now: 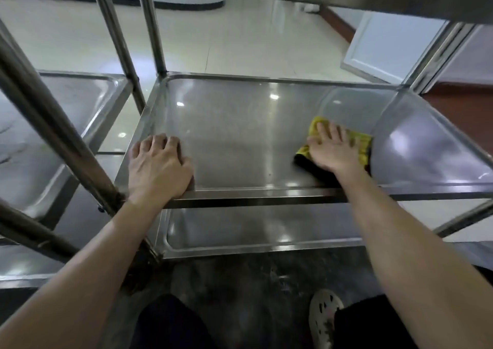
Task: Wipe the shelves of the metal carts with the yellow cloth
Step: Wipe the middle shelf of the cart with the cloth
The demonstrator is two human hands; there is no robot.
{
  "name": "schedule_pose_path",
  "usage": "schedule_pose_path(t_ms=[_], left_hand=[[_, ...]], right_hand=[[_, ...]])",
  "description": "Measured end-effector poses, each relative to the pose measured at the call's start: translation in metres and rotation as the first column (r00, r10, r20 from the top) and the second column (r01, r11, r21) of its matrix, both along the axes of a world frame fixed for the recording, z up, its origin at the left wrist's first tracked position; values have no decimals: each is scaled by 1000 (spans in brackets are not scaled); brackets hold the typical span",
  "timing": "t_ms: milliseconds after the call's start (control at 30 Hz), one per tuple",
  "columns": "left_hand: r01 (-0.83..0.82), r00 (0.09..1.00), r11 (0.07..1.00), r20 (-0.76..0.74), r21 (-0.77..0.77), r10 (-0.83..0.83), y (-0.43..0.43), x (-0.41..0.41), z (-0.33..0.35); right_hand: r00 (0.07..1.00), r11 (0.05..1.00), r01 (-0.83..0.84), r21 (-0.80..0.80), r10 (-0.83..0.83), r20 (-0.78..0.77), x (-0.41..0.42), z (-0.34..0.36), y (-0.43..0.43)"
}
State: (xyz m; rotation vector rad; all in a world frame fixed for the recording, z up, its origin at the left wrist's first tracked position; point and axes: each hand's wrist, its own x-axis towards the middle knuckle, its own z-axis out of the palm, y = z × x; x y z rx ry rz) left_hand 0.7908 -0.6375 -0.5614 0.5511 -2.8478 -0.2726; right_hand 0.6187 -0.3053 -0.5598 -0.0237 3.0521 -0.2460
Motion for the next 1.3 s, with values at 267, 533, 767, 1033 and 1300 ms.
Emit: schedule_pose_path(t_ms=[267, 533, 767, 1033, 1300], left_hand=[[17, 999, 997, -34, 71, -14, -1, 3, 1], [218, 960, 971, -203, 100, -195, 4, 8, -2], [221, 852, 971, -503, 96, -144, 13, 72, 5], [53, 490, 954, -840, 295, 233, -3, 95, 35], [164, 580, 757, -683, 632, 444, -39, 75, 37]], right_hand=[[741, 742, -670, -25, 670, 34, 88, 2, -170], [998, 999, -18, -26, 19, 55, 27, 3, 5], [689, 690, -724, 11, 721, 75, 104, 10, -189], [910, 911, -413, 13, 412, 40, -5, 5, -84], [773, 773, -634, -31, 635, 0, 62, 1, -277]])
